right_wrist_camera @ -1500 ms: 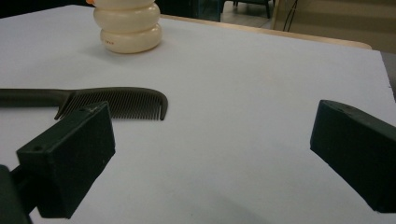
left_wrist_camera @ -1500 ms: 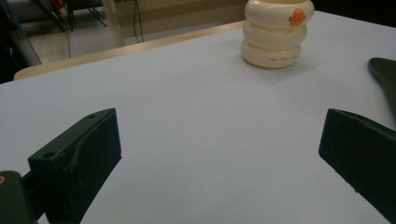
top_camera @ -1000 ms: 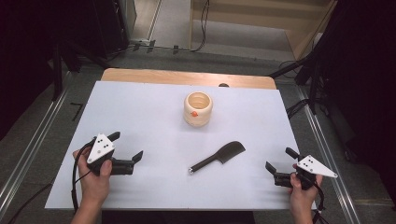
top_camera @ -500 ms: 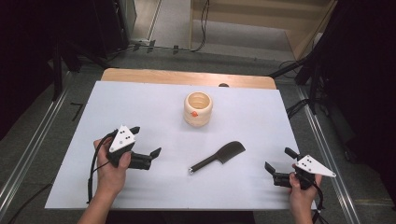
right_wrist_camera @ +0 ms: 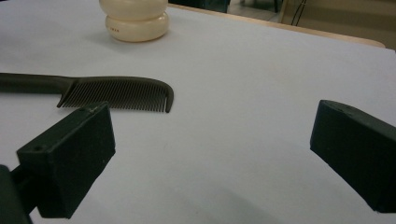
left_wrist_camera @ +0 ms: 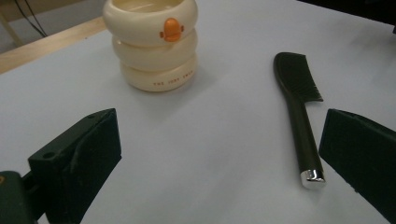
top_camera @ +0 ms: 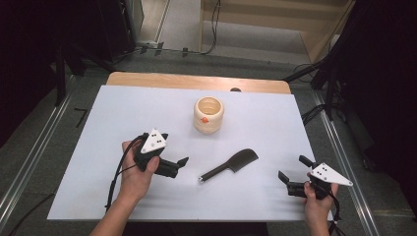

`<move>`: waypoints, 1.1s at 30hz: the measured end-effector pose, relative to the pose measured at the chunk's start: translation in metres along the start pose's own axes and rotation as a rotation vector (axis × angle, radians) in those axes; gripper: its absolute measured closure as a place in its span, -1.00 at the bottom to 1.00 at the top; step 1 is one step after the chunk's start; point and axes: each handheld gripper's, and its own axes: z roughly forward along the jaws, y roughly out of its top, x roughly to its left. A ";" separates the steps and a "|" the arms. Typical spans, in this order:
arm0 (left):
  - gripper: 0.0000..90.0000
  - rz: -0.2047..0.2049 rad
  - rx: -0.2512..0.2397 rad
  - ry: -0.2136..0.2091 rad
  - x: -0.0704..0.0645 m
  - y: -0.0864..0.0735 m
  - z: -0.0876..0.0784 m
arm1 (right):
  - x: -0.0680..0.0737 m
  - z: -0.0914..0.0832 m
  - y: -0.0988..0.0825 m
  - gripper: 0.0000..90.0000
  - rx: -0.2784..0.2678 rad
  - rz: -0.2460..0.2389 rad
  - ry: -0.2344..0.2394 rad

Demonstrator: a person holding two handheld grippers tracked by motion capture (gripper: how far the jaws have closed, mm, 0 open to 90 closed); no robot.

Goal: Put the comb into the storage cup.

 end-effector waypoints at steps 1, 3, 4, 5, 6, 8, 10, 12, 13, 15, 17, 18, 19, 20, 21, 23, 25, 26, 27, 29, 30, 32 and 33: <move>-1.00 0.003 0.007 -0.004 -0.001 0.002 0.002 | 0.000 0.000 0.000 -1.00 0.000 -0.002 0.000; -1.00 0.006 0.018 -0.020 -0.004 0.004 0.007 | 0.000 0.000 0.000 -1.00 0.002 -0.005 0.002; -1.00 0.006 0.025 -0.027 -0.005 0.005 0.010 | 0.000 0.000 0.000 -1.00 0.003 -0.005 0.003; -1.00 0.007 0.036 -0.033 -0.006 0.007 0.013 | 0.000 0.000 0.000 -1.00 0.004 -0.003 0.004; -1.00 0.011 0.048 -0.041 -0.006 0.008 0.015 | 0.000 0.000 0.000 -1.00 0.005 -0.001 0.004; -1.00 0.014 0.063 -0.049 -0.008 0.009 0.021 | 0.000 0.000 0.000 -1.00 0.004 -0.002 0.005; -1.00 0.011 0.073 -0.055 -0.009 0.010 0.025 | 0.000 0.001 0.000 -1.00 0.003 -0.002 0.007; -1.00 0.011 0.090 -0.062 -0.011 0.012 0.028 | 0.000 0.001 0.000 -1.00 0.004 -0.002 0.007; -1.00 0.011 0.096 -0.069 -0.011 0.012 0.030 | 0.000 0.001 0.000 -1.00 0.005 -0.001 0.008; -1.00 0.019 0.111 -0.066 -0.013 0.014 0.034 | 0.000 0.001 0.000 -1.00 0.004 -0.003 0.011; -1.00 0.031 0.125 -0.063 -0.016 0.015 0.037 | 0.000 0.001 0.000 -1.00 0.004 -0.003 0.011; -1.00 0.034 0.130 -0.069 -0.017 0.016 0.039 | 0.000 0.001 0.000 -1.00 0.003 -0.003 0.011; -1.00 0.035 0.134 -0.080 -0.018 0.017 0.040 | 0.000 0.001 0.000 -1.00 0.004 -0.004 0.011; -1.00 0.036 0.140 -0.088 -0.018 0.018 0.042 | 0.000 0.001 0.000 -1.00 0.004 -0.004 0.012; -1.00 0.033 0.145 -0.092 -0.020 0.018 0.043 | 0.000 0.001 0.000 -1.00 0.004 -0.004 0.012; -1.00 0.031 0.156 -0.108 -0.022 0.020 0.046 | 0.000 0.001 0.000 -1.00 0.004 -0.004 0.013; -1.00 0.033 0.169 -0.118 -0.023 0.020 0.050 | 0.000 0.001 0.000 -1.00 0.004 -0.004 0.013; -1.00 0.031 0.184 -0.132 -0.024 0.021 0.052 | 0.000 0.001 0.000 -1.00 0.005 -0.003 0.014; -1.00 0.028 0.195 -0.140 -0.025 0.020 0.055 | -0.001 0.001 0.000 -1.00 0.004 -0.003 0.014; -1.00 0.027 0.220 -0.148 -0.027 0.020 0.059 | -0.001 0.001 0.000 -1.00 0.006 -0.004 0.015; -1.00 0.028 0.231 -0.158 -0.027 0.020 0.061 | -0.001 0.001 0.000 -1.00 0.008 -0.004 0.016; -1.00 0.022 0.249 -0.171 -0.029 0.020 0.066 | 0.000 0.001 0.000 -1.00 0.009 -0.003 0.015; -1.00 0.022 0.259 -0.182 -0.030 0.020 0.068 | 0.000 0.001 0.000 -1.00 0.009 -0.003 0.015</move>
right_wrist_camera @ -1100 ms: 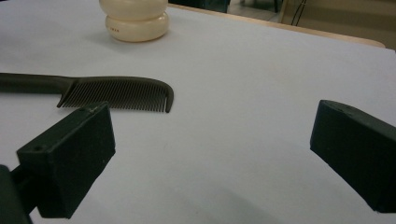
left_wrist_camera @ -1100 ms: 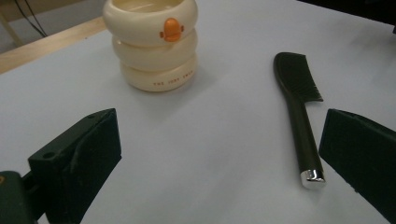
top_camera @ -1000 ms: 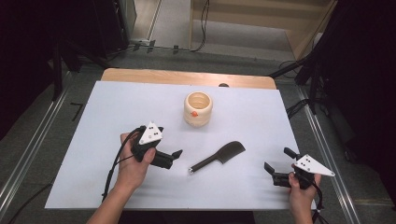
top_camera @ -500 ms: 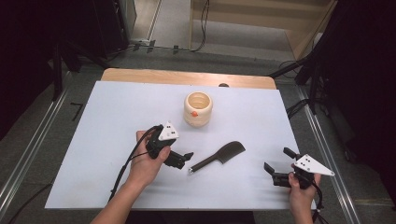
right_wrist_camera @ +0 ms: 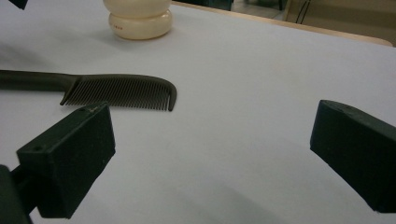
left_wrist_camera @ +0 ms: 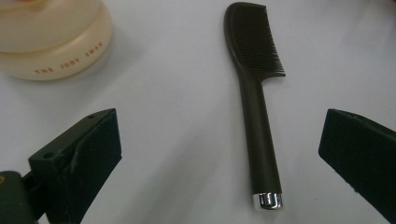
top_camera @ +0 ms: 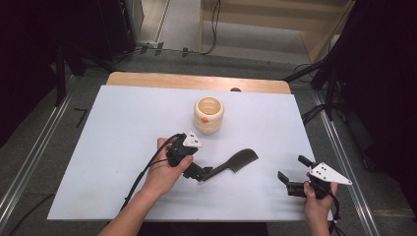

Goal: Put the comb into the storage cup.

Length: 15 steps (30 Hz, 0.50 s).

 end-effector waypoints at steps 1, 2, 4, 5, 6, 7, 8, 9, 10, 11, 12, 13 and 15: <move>-1.00 -0.003 0.010 -0.012 -0.001 0.001 0.002 | 0.000 0.000 0.000 -1.00 0.000 0.000 0.001; -1.00 -0.003 0.022 -0.022 -0.001 0.002 0.004 | 0.000 0.000 0.000 -1.00 0.000 -0.003 0.000; -0.99 -0.010 0.034 -0.021 -0.004 0.003 0.009 | 0.000 0.000 0.000 -1.00 0.002 -0.001 0.000; -0.83 -0.005 0.040 -0.007 -0.005 0.004 0.010 | 0.000 0.000 0.000 -1.00 0.001 -0.006 -0.002; -0.77 0.000 0.049 -0.002 -0.006 0.005 0.012 | 0.000 0.000 0.000 -1.00 0.002 -0.006 -0.003; -0.74 -0.003 0.051 0.003 -0.007 0.006 0.014 | 0.000 0.000 0.000 -1.00 0.002 -0.007 -0.003; -0.74 0.002 0.056 0.011 -0.009 0.007 0.016 | 0.000 0.000 0.000 -1.00 0.002 -0.007 -0.003; -0.71 0.010 0.067 0.007 -0.010 0.008 0.017 | 0.000 0.000 0.000 -1.00 0.002 -0.006 -0.003; -0.71 0.004 0.067 -0.004 -0.011 0.008 0.019 | 0.000 0.000 0.000 -1.00 0.002 -0.008 -0.002; -0.71 0.007 0.080 -0.010 -0.011 0.008 0.020 | 0.000 0.000 0.000 -1.00 0.004 -0.004 -0.002; -0.71 0.011 0.091 -0.012 -0.012 0.009 0.022 | 0.000 0.001 0.000 -1.00 0.003 -0.007 -0.003; -0.69 0.014 0.100 -0.012 -0.013 0.009 0.024 | 0.000 0.001 0.000 -1.00 0.004 -0.007 -0.003; -0.65 0.017 0.123 -0.006 -0.015 0.009 0.029 | 0.000 0.001 0.000 -1.00 0.005 -0.007 -0.002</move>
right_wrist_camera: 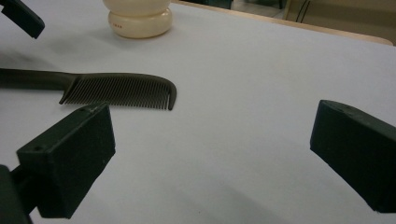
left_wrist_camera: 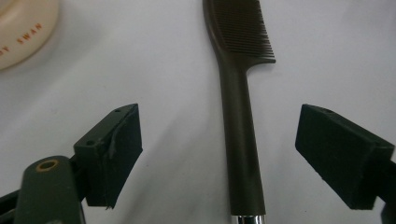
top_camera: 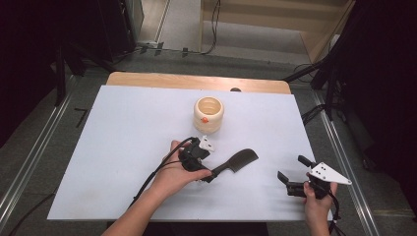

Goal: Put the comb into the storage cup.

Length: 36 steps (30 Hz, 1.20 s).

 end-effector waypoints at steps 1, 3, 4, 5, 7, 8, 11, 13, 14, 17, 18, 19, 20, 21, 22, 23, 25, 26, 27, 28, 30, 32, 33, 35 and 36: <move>-0.61 -0.002 0.007 0.004 -0.001 0.001 0.002 | 0.000 0.000 0.000 -1.00 0.000 0.000 0.000; -0.49 0.002 0.023 0.015 -0.002 0.002 0.005 | 0.000 0.000 0.000 -1.00 0.003 0.000 0.000; -0.36 0.003 0.025 0.022 -0.004 0.002 0.006 | 0.000 0.000 0.000 -1.00 0.004 0.001 -0.001; -0.26 0.008 0.030 0.026 -0.005 0.003 0.008 | 0.001 0.000 0.000 -1.00 0.006 0.005 0.000; -0.22 0.015 0.043 0.028 -0.007 0.004 0.010 | 0.000 0.000 0.000 -1.00 0.005 0.003 -0.001; -0.18 0.019 0.050 0.021 -0.007 0.004 0.011 | 0.000 0.000 0.000 -1.00 0.004 0.003 -0.002; 0.00 0.030 0.075 0.014 -0.010 0.005 0.015 | 0.000 0.000 0.000 -1.00 0.005 0.004 0.001; 0.03 0.033 0.084 0.010 -0.011 0.005 0.016 | 0.000 0.000 0.000 -1.00 0.004 0.003 0.000; 0.10 0.042 0.099 0.011 -0.011 0.005 0.017 | 0.000 0.000 0.000 -1.00 0.005 0.003 -0.001; 0.16 0.042 0.120 0.014 -0.012 0.005 0.021 | 0.000 0.001 0.000 -1.00 0.005 0.006 0.000; 0.25 0.038 0.125 0.017 -0.012 0.005 0.022 | 0.000 0.001 0.000 -1.00 0.005 0.003 -0.001; 0.29 0.039 0.124 0.020 -0.012 0.005 0.022 | 0.000 0.001 0.000 -1.00 0.005 0.005 -0.001; 0.29 0.036 0.124 0.021 -0.012 0.006 0.022 | 0.000 0.001 0.000 -1.00 0.005 0.005 -0.001; 0.32 0.028 0.121 0.021 -0.012 0.006 0.022 | 0.000 0.001 0.000 -1.00 0.006 0.005 -0.002; 0.34 0.029 0.123 0.024 -0.012 0.006 0.022 | 0.000 0.001 0.000 -1.00 0.006 0.005 -0.002; 0.35 0.042 0.132 0.029 -0.012 0.006 0.022 | 0.000 0.001 0.000 -1.00 0.006 0.004 -0.003; 0.36 0.051 0.136 0.046 -0.014 0.007 0.023 | 0.000 0.001 0.000 -1.00 0.006 0.004 -0.003; 0.41 0.050 0.134 0.052 -0.015 0.007 0.023 | 0.000 0.001 0.000 -1.00 0.007 0.004 -0.005; 0.41 0.050 0.135 0.055 -0.015 0.007 0.023 | 0.000 0.001 0.000 -1.00 0.007 0.004 -0.005; 0.45 0.055 0.138 0.056 -0.016 0.007 0.023 | 0.000 0.001 0.000 -1.00 0.008 0.004 -0.005; 0.49 0.057 0.139 0.056 -0.016 0.007 0.023 | 0.000 0.001 0.000 -1.00 0.009 0.003 -0.006; 0.56 0.061 0.141 0.052 -0.015 0.007 0.023 | 0.001 0.001 0.000 -1.00 0.009 0.000 -0.006; 0.59 0.061 0.141 0.053 -0.015 0.007 0.023 | 0.001 0.001 0.000 -1.00 0.010 0.001 -0.006; 0.60 0.058 0.139 0.052 -0.015 0.007 0.023 | 0.001 0.001 0.000 -1.00 0.010 0.001 -0.007; 0.60 0.055 0.136 0.050 -0.015 0.007 0.023 | 0.001 0.001 0.000 -1.00 0.010 0.002 -0.005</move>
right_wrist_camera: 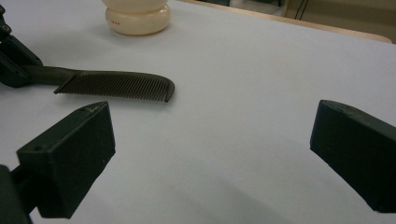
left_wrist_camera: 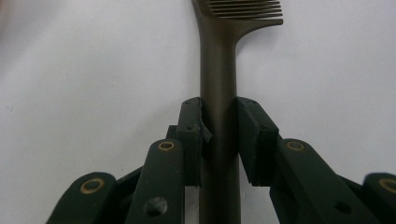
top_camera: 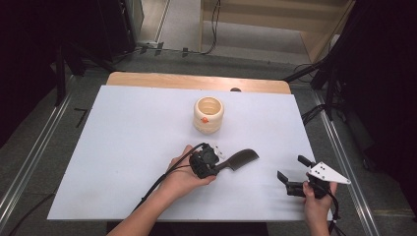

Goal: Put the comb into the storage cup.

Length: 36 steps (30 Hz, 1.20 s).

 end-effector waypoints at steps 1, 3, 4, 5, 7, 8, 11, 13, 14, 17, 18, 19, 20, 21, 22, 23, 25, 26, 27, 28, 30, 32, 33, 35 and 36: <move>0.60 0.005 0.002 -0.001 0.000 0.000 0.000 | 0.000 0.000 0.000 -1.00 0.000 0.000 0.000; 0.60 0.003 -0.001 -0.010 0.002 -0.001 -0.001 | 0.000 0.000 0.000 -1.00 0.000 0.000 0.000; 0.60 -0.004 -0.008 -0.017 0.003 -0.001 -0.001 | 0.000 0.000 0.000 -1.00 0.000 0.002 -0.002; 0.60 -0.016 -0.016 -0.021 0.003 -0.002 -0.001 | 0.000 0.000 0.000 -1.00 -0.002 0.002 -0.003; 0.61 -0.024 -0.029 -0.026 0.004 -0.004 -0.001 | 0.000 0.000 0.000 -1.00 0.000 -0.005 -0.003; 0.61 -0.026 -0.037 -0.026 0.004 -0.004 -0.001 | 0.000 0.000 0.000 -1.00 0.001 -0.005 -0.004; 0.61 -0.036 -0.059 -0.032 0.004 -0.006 -0.001 | 0.001 0.000 0.000 -1.00 0.001 -0.008 -0.005; 0.61 -0.040 -0.072 -0.027 0.003 -0.007 -0.001 | 0.001 0.000 0.000 -1.00 -0.001 -0.008 -0.006; 0.61 -0.044 -0.081 -0.027 0.002 -0.007 0.000 | 0.001 0.000 0.000 -1.00 -0.001 -0.009 -0.007; 0.61 -0.054 -0.106 -0.027 0.001 -0.009 -0.001 | 0.002 -0.001 0.001 -1.00 0.004 -0.008 -0.009; 0.61 -0.051 -0.109 -0.026 0.001 -0.010 -0.001 | 0.003 0.000 0.001 -1.00 0.010 -0.021 -0.015; 0.61 -0.052 -0.115 -0.025 0.001 -0.010 -0.002 | 0.003 0.000 0.001 -1.00 0.010 -0.021 -0.015; 0.61 -0.047 -0.122 -0.023 0.001 -0.011 -0.003 | 0.005 0.000 0.001 -1.00 0.018 -0.031 -0.014; 0.61 -0.053 -0.134 -0.018 0.001 -0.012 -0.004 | 0.005 0.000 0.001 -1.00 0.018 -0.031 -0.014; 0.61 -0.059 -0.145 -0.020 0.001 -0.013 -0.005 | 0.005 0.001 0.002 -1.00 0.022 -0.037 -0.016; 0.61 -0.059 -0.154 -0.020 0.001 -0.014 -0.007 | 0.006 0.001 0.002 -1.00 0.024 -0.041 -0.016; 0.61 -0.066 -0.176 -0.011 0.001 -0.016 -0.009 | 0.007 0.001 0.003 -1.00 0.027 -0.045 -0.016; 0.61 -0.064 -0.182 -0.010 0.001 -0.017 -0.011 | 0.008 0.001 0.004 -1.00 0.022 -0.043 -0.017; 0.61 -0.065 -0.190 -0.007 0.001 -0.019 -0.012 | 0.008 0.001 0.005 -1.00 0.022 -0.036 -0.016; 0.61 -0.073 -0.200 -0.004 0.001 -0.020 -0.013 | 0.008 0.001 0.005 -1.00 0.018 -0.040 -0.014; 0.61 -0.075 -0.216 0.005 0.002 -0.023 -0.015 | 0.010 0.001 0.007 -1.00 0.012 -0.035 -0.014; 0.61 -0.082 -0.236 0.012 0.003 -0.026 -0.018 | 0.012 0.000 0.009 -1.00 0.009 -0.029 -0.011; 0.61 -0.088 -0.251 0.018 0.003 -0.027 -0.020 | 0.012 0.000 0.010 -1.00 0.003 -0.032 -0.009; 0.61 -0.091 -0.268 0.033 0.004 -0.030 -0.023 | 0.014 0.000 0.013 -1.00 -0.002 -0.027 -0.004; 0.60 -0.100 -0.277 0.036 0.004 -0.032 -0.024 | 0.016 0.000 0.015 -1.00 -0.009 -0.019 0.002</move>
